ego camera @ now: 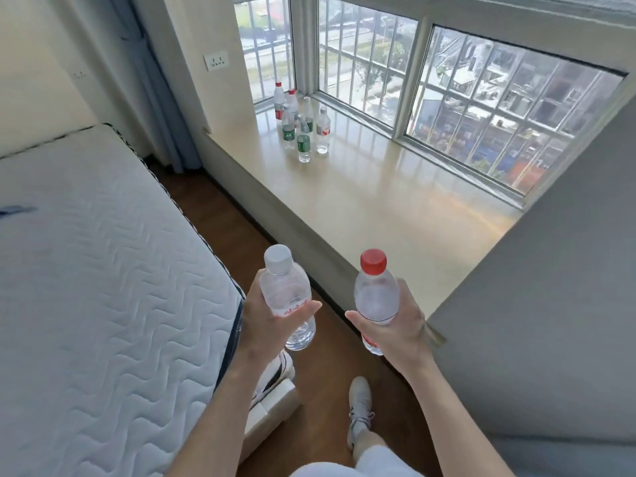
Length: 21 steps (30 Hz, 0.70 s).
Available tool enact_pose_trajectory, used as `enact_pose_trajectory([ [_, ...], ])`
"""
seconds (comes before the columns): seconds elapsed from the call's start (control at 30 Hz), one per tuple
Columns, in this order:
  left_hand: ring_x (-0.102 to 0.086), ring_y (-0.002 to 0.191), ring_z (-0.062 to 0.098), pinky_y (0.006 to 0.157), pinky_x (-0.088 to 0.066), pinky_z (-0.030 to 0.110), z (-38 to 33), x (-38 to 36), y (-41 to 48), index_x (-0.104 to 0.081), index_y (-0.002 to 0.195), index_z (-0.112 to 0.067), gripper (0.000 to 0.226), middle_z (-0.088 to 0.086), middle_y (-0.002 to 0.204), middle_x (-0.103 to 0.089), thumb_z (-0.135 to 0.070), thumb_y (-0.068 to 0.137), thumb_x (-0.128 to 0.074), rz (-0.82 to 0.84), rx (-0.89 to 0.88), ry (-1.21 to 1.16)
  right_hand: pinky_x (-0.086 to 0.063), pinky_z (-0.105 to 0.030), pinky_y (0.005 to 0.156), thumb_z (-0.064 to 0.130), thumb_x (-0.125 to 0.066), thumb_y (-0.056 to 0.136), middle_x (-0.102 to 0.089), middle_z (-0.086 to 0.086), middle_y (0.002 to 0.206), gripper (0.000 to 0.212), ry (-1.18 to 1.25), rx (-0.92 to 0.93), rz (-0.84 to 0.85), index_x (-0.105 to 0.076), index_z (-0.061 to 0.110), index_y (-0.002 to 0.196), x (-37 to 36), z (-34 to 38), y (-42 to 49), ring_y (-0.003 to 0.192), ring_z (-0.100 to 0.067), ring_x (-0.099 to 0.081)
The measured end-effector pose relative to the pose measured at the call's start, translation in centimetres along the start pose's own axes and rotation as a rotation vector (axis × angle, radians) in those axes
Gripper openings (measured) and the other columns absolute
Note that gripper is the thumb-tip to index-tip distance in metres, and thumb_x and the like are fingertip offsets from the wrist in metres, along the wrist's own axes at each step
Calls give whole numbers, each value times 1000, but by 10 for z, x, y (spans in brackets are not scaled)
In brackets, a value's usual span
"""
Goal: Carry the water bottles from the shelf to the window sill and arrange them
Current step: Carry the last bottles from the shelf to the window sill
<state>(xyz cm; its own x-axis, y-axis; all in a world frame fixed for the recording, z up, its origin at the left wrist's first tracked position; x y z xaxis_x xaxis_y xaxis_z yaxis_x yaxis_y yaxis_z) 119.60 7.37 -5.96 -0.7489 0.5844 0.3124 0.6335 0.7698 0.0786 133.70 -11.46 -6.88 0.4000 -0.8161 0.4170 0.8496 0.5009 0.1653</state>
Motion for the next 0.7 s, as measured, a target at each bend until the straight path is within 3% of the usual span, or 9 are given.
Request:
enact_pose_trajectory([
  [0.17, -65, 103, 18, 82, -55, 20, -9, -20, 83, -55, 122, -19, 72, 1, 108, -66, -33, 62, -91, -141, 40, -19, -44, -3, 69, 61, -82, 59, -60, 32, 103, 63, 3, 86, 151, -50, 45, 111, -22, 11, 117, 94, 6, -61],
  [0.3, -61, 106, 2, 77, -52, 9, -14, -27, 140, -51, 124, -29, 69, -8, 111, -64, -32, 67, -91, -250, 72, -26, -41, 0, 66, 59, -81, 56, -58, 37, 102, 58, 28, 125, 211, -47, 54, 102, -41, 21, 202, 93, 12, -58],
  [0.4, -63, 106, 10, 85, -55, 20, -16, -22, 171, -53, 124, -25, 73, -7, 111, -64, -42, 62, -88, -310, 72, -3, -42, -1, 64, 46, -88, 59, -60, 36, 96, 57, 79, 125, 265, -48, 52, 98, -65, 21, 244, 88, 10, -60],
  [0.53, -66, 103, 22, 91, -57, 39, -9, -8, 198, -58, 118, -17, 67, 3, 108, -68, -34, 61, -88, -386, 91, -40, -45, -4, 65, 39, -91, 62, -62, 31, 97, 59, 114, 121, 382, -51, 45, 104, -104, 19, 275, 89, 5, -62],
  [0.7, -64, 106, 22, 90, -56, 27, 10, 13, 230, -57, 122, -17, 70, 3, 111, -66, -36, 61, -87, -469, 113, -20, -44, -4, 68, 35, -92, 64, -61, 29, 97, 58, 127, 138, 483, -51, 45, 104, -150, 19, 309, 91, 2, -62],
])
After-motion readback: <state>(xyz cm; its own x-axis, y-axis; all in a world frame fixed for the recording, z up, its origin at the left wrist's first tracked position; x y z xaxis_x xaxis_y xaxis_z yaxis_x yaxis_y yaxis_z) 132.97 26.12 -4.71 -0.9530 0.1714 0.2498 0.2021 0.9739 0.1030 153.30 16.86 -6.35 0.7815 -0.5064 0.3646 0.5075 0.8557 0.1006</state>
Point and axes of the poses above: each hand's wrist, its own y-axis towards the middle knuckle, its own x-axis out of the back of the hand, z = x × y, the point moved 6 cm from there along y, towards the middle knuckle
